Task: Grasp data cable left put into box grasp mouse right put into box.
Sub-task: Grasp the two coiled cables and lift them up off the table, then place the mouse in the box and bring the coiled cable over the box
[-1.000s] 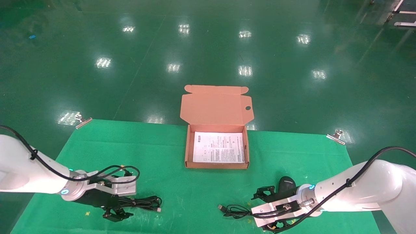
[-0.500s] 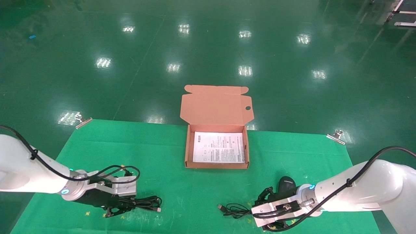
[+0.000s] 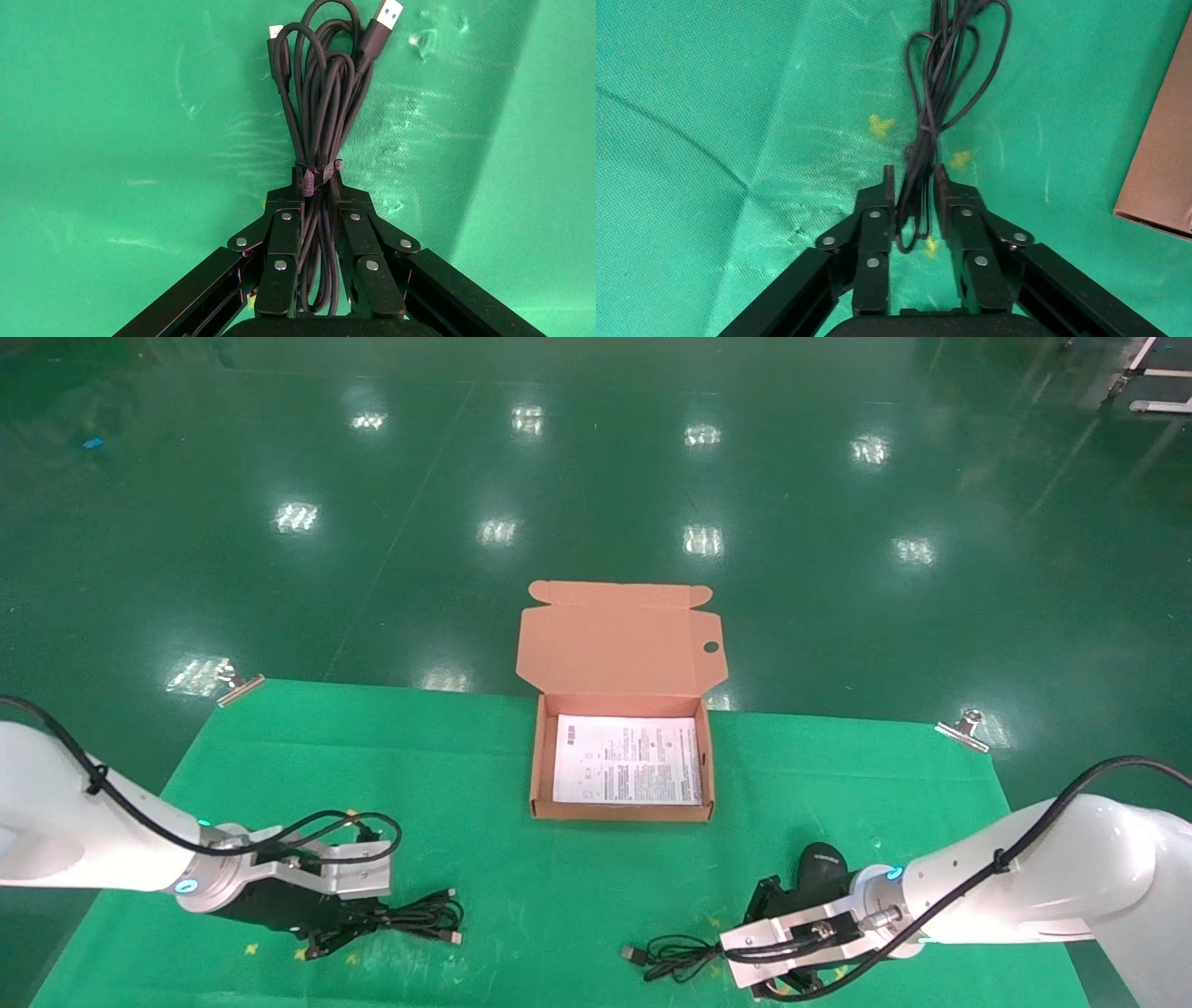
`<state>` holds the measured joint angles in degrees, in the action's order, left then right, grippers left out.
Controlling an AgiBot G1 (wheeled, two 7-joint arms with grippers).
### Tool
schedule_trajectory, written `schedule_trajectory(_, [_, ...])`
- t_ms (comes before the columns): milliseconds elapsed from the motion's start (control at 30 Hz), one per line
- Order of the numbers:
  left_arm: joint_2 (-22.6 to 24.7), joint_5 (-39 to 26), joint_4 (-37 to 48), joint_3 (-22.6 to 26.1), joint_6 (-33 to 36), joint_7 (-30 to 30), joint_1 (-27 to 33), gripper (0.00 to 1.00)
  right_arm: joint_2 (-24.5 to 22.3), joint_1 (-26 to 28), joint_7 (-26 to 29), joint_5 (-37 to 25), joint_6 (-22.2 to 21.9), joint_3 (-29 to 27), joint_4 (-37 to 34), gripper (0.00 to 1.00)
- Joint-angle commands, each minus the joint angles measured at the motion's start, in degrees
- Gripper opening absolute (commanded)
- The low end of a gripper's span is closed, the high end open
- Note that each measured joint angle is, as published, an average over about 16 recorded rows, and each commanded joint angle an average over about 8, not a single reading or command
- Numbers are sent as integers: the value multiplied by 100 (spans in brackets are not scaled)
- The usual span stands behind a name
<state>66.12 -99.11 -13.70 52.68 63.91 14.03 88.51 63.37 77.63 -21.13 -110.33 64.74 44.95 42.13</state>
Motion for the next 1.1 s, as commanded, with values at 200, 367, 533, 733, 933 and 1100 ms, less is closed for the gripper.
schedule_trajectory(200, [-203, 91, -196, -50, 176, 253, 11, 0, -295, 94, 112, 233, 201, -160, 270, 0])
schedule_trajectory(367, [-653, 230, -669, -154, 535, 440, 252, 0, -970, 218, 575, 600, 396, -517, 930, 0])
schedule_trajectory(533, [-979, 349, -1461, -310, 600, 209, 634, 0, -1489, 427, 1084, 768, 183, -900, 1491, 0])
schedule_trajectory(733, [-1028, 341, -2585, -478, 102, -266, 844, 0, -1386, 950, 1112, 932, -261, -1239, 1631, 0])
schedule_trajectory(933, [-738, -26, -3106, -493, -655, -656, 1015, 0, -640, 1622, 559, 1244, -669, -1438, 1093, 0])
schedule_trajectory(1100, [-424, -360, -2978, -480, -1223, -911, 1189, 0, 23, 2148, -19, 1381, -883, -1473, 244, 0])
